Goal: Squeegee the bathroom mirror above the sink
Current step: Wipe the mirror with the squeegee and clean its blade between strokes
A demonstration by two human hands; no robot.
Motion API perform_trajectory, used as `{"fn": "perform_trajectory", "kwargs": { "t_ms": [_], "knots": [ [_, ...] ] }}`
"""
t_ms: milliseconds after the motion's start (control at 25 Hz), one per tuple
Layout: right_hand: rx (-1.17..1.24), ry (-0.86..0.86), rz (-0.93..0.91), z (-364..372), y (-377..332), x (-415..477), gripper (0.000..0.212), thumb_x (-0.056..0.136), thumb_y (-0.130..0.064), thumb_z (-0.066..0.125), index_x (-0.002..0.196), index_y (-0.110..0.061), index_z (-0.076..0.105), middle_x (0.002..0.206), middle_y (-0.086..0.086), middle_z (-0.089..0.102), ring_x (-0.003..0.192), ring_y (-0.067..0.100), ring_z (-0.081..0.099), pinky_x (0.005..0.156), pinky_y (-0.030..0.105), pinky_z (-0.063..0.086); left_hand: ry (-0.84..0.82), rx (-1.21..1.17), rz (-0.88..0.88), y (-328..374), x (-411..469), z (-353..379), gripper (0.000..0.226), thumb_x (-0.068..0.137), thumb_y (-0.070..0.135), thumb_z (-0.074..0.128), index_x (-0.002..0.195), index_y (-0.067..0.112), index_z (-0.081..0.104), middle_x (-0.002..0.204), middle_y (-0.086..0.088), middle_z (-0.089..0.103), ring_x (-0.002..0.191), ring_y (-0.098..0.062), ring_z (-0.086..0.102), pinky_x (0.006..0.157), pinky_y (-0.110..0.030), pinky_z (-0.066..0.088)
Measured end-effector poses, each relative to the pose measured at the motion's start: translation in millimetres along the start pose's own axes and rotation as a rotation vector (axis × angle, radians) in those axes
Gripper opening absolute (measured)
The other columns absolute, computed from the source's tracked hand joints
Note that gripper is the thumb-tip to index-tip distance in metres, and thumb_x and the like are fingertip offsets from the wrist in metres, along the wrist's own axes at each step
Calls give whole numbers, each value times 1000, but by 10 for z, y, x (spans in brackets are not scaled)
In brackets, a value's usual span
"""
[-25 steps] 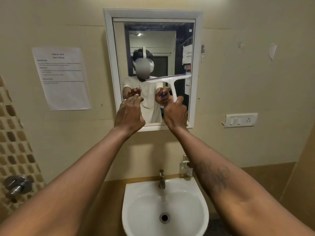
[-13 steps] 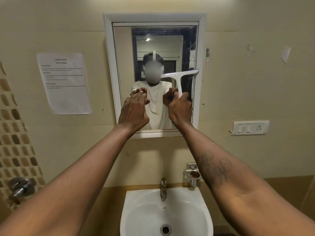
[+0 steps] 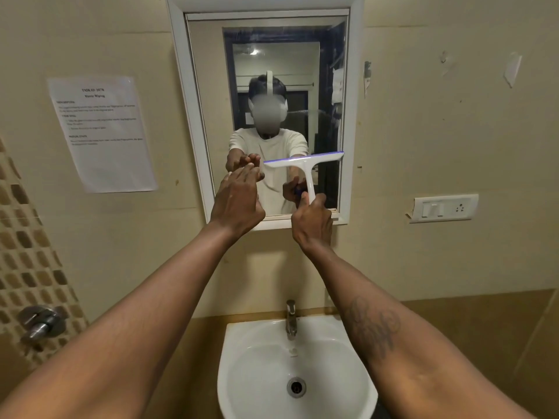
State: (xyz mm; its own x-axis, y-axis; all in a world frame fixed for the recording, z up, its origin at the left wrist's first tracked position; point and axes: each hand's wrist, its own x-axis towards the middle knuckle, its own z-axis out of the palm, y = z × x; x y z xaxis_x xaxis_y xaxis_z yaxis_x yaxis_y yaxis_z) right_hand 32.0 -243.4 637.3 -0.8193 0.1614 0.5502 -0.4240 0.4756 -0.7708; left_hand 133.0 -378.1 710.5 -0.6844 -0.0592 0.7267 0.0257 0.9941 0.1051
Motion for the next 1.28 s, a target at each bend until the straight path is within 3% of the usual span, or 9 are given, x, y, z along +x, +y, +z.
{"fn": "perform_trajectory", "kwargs": {
  "t_ms": [160,280,520,720,1080,1280],
  "knots": [
    [-7,-14,11,49,184,-233,30,107,-43,42,110,-14,48,73,0,55,63,23,59,49,28,35,-22,-7,16,10,-108,44,63,78,3,58,140,6,51,147,-16,53,140,-32,47,118,-48,37],
    [-9,-40,62,89,290,-411,28,108,-45,40,109,-17,44,74,0,53,61,19,56,47,27,32,-48,1,13,5,-174,71,67,78,6,60,144,5,48,150,-17,51,142,-32,45,119,-48,36],
    [-71,-104,137,70,405,-606,26,108,-43,37,104,-18,41,81,7,58,67,27,58,56,41,50,-82,9,-20,-40,-294,92,74,77,6,61,149,7,43,153,-17,47,144,-31,43,122,-46,32],
    [-161,-137,201,46,493,-777,29,108,-45,35,102,-17,40,83,6,55,65,27,49,54,34,33,-111,16,-8,7,-354,90,74,80,10,60,151,5,40,155,-17,45,146,-31,41,122,-47,32],
    [-177,-187,253,-111,364,-787,39,107,-45,35,111,-10,51,88,7,52,76,31,53,65,38,41,-118,31,6,121,-480,20,72,79,9,58,149,4,42,154,-17,46,144,-31,42,122,-45,32],
    [-180,-178,209,-185,415,-1061,38,105,-48,34,106,-14,51,84,6,54,71,30,50,61,37,38,-135,41,0,90,-555,-44,71,78,7,56,148,3,43,155,-15,45,145,-30,41,123,-46,30]
  ]
}}
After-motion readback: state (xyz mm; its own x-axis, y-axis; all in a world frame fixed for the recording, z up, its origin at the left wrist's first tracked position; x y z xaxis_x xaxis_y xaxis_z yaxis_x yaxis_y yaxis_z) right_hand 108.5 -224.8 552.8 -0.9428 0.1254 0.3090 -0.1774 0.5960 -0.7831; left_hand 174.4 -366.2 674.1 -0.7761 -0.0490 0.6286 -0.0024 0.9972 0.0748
